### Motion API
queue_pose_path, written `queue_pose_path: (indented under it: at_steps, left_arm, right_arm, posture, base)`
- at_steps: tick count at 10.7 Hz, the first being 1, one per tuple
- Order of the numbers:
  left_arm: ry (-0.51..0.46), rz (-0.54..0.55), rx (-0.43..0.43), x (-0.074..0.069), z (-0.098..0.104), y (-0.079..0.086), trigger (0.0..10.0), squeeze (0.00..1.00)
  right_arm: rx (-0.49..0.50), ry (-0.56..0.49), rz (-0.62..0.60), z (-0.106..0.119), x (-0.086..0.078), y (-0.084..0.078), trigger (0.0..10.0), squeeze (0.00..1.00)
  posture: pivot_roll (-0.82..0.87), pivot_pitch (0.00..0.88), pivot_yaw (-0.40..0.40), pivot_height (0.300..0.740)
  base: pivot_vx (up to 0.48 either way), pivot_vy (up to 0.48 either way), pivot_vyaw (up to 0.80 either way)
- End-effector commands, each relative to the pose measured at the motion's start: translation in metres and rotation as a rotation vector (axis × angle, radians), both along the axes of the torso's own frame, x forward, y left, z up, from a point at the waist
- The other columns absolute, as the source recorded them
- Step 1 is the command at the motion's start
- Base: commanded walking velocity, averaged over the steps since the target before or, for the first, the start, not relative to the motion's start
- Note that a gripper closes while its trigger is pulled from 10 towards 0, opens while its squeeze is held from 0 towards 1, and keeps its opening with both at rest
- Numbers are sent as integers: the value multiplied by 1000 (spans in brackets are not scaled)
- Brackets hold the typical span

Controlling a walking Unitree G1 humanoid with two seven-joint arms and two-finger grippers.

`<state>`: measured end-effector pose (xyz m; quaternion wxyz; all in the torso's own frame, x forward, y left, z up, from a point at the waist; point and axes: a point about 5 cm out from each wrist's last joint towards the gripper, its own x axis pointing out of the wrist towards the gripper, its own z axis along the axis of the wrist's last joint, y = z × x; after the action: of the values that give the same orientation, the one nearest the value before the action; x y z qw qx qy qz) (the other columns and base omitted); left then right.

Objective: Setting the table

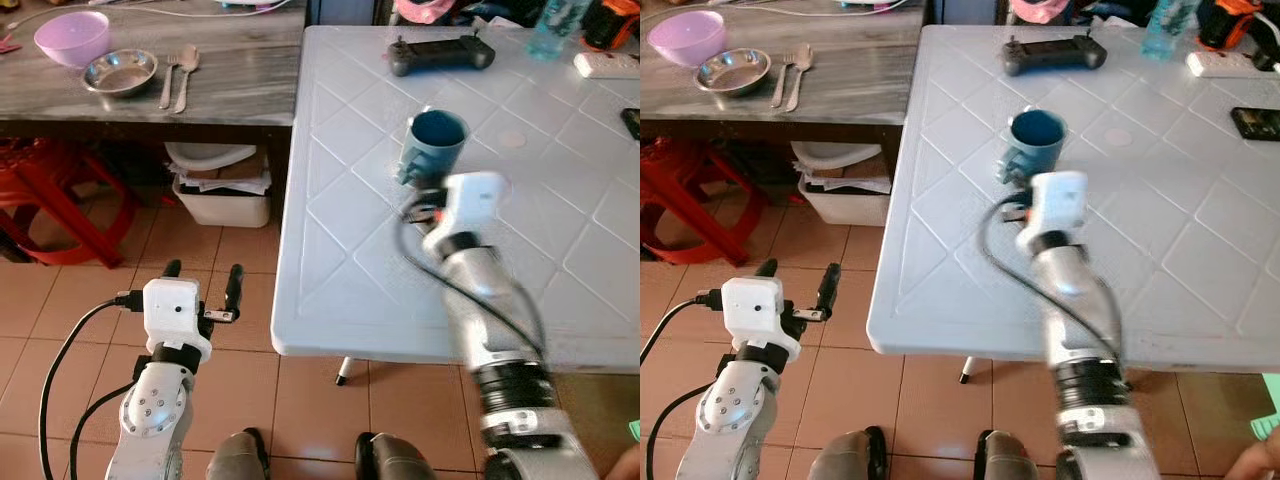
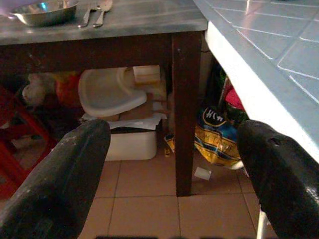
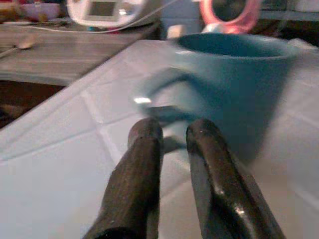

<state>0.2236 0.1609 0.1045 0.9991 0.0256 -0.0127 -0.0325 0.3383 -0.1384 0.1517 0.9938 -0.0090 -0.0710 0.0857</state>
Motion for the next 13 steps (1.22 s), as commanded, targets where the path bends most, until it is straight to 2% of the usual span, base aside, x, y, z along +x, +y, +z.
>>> queue_pose_path:
  at_steps: [1, 2, 4, 5, 10, 13]
  left_arm:
    - [12, 8, 7, -2, -1, 2, 10000, 0]
    - [13, 6, 5, -2, -1, 2, 10000, 0]
    - [12, 3, 4, -2, 0, 2, 10000, 0]
    - [14, 5, 1, -3, -1, 2, 10000, 0]
    - [21, 2, 1, -4, -2, 2, 10000, 0]
    - [20, 2, 5, -4, -1, 4, 10000, 0]
  right_arm:
    - [-1, 14, 13, -2, -1, 6, 10000, 1000]
    - [11, 16, 55, 0, 1, 23, 10000, 1000]
    - [23, 11, 91, 3, 0, 37, 10000, 1000]
    - [17, 2, 79, 5, 2, 38, 10000, 1000]
    - [1, -26, 21, 17, 18, 25, 10000, 1000]
    - [-1, -19, -25, 11, 12, 11, 10000, 1000]
  posture:
    - [64, 190, 30, 740]
    - [65, 192, 30, 740]
    - [68, 193, 27, 740]
    - [69, 198, 25, 740]
    - [77, 203, 28, 740]
    - [79, 200, 33, 740]
  base:
    - [0, 0, 0]
    - [0, 0, 0]
    - [0, 0, 0]
    - [0, 0, 0]
    - [0, 0, 0]
    - [0, 0, 0]
